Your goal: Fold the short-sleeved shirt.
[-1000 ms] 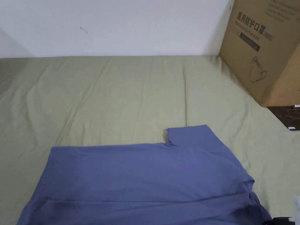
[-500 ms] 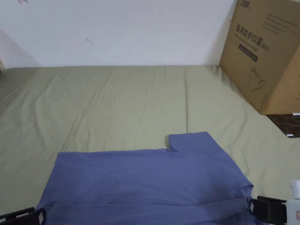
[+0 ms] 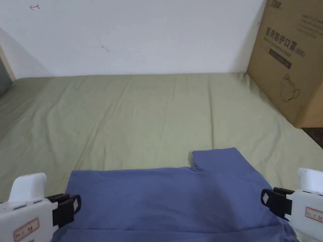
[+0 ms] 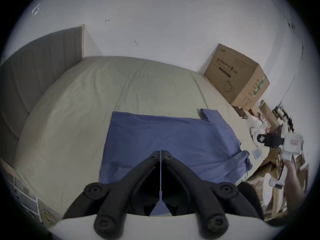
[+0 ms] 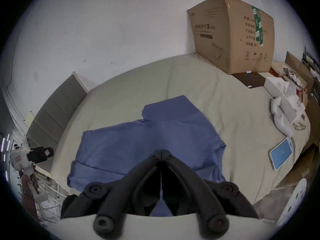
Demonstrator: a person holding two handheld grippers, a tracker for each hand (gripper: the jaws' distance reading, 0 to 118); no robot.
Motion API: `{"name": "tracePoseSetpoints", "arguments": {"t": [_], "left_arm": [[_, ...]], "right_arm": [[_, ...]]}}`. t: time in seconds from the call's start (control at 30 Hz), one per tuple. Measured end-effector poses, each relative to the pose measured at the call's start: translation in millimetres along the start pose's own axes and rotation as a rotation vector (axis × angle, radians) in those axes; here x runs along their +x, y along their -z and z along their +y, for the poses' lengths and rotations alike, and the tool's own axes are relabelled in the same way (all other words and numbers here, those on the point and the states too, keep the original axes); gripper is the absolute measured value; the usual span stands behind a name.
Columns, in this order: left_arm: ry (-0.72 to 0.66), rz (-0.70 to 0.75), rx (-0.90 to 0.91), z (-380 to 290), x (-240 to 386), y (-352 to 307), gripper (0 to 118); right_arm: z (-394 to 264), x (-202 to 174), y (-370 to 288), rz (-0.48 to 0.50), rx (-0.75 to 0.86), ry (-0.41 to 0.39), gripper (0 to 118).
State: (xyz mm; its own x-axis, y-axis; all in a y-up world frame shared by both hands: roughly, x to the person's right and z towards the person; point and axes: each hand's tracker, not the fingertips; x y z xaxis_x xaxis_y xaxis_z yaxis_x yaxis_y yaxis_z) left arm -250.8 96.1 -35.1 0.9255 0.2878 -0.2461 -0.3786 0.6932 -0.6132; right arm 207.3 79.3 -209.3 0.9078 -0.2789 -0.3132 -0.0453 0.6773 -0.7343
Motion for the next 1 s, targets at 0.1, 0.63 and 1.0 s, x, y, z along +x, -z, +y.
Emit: {"name": "tracePoseSetpoints", "arguments": {"t": [0.1,0.63,1.0], "left_arm": [[-0.016,0.009,-0.050,40.2,-23.9,33.6,1],[0.054,0.210,-0.365,85.2,-135.3,251.3,117],[0.240,0.111,-0.305,78.7,-97.8,197.9,2]], "right_arm": [[7.3,-1.1,10.6,0.010,-0.015,-0.001,0],[1.3,6.0,60.4,-0.028,-0.175,0.009,0],[38.4,27.0,94.1,-0.032,-0.166,0.021,0]]}}
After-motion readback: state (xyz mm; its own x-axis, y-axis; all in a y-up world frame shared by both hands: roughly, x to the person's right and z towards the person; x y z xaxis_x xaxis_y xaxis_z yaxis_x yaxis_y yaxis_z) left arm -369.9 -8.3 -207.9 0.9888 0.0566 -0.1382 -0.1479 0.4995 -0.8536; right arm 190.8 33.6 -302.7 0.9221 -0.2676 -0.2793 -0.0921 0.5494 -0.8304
